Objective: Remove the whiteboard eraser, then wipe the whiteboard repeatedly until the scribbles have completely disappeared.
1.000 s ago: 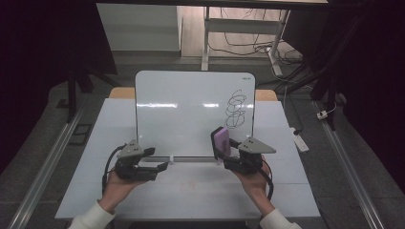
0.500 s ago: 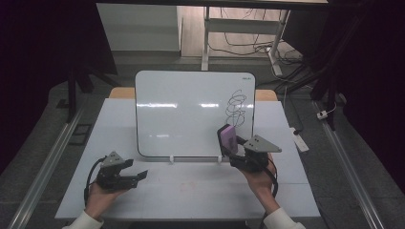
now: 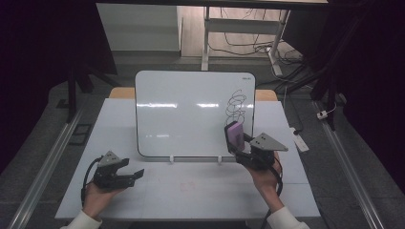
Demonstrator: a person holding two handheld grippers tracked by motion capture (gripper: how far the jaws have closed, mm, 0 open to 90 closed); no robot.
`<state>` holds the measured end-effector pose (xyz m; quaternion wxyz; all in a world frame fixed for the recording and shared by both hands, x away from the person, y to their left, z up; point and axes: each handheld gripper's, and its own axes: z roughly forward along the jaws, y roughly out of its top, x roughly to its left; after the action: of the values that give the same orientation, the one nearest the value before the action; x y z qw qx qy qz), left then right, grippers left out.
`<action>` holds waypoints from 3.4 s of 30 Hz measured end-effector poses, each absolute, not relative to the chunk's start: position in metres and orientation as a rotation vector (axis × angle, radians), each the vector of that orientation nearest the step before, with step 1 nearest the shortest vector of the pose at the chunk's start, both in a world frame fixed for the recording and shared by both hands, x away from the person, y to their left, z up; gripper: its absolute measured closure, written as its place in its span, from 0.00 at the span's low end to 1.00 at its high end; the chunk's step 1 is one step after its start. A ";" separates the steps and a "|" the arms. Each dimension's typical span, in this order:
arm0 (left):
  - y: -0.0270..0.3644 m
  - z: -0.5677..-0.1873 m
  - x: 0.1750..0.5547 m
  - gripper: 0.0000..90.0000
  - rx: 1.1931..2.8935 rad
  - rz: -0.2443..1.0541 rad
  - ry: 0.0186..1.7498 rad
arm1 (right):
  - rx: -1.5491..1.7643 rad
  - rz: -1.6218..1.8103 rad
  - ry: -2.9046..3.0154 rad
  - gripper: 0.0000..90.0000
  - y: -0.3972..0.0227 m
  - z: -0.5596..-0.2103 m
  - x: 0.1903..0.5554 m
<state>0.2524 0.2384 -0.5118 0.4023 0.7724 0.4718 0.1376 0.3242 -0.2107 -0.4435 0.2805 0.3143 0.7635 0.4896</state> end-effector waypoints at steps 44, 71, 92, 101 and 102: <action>0.239 -0.515 0.258 0.24 1.976 0.302 1.183 | 0.785 1.019 2.073 0.45 -0.158 -0.391 0.417; 0.238 -0.515 0.258 0.24 1.977 0.303 1.183 | 0.817 1.006 2.061 0.46 -0.158 -0.406 0.406; 0.241 -0.515 0.258 0.24 1.970 0.303 1.183 | 0.933 1.040 1.937 0.45 -0.187 -0.379 0.428; 0.241 -0.515 0.258 0.24 1.969 0.302 1.186 | 0.938 1.028 1.917 0.45 -0.184 -0.366 0.441; 0.241 -0.515 0.258 0.24 1.970 0.303 1.186 | 0.919 1.023 1.938 0.45 -0.179 -0.368 0.439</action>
<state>0.2585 0.2413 -0.5154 0.3998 0.7785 0.4688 0.1196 0.4391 -0.1795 -0.3682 0.3734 0.3589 0.7565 0.3995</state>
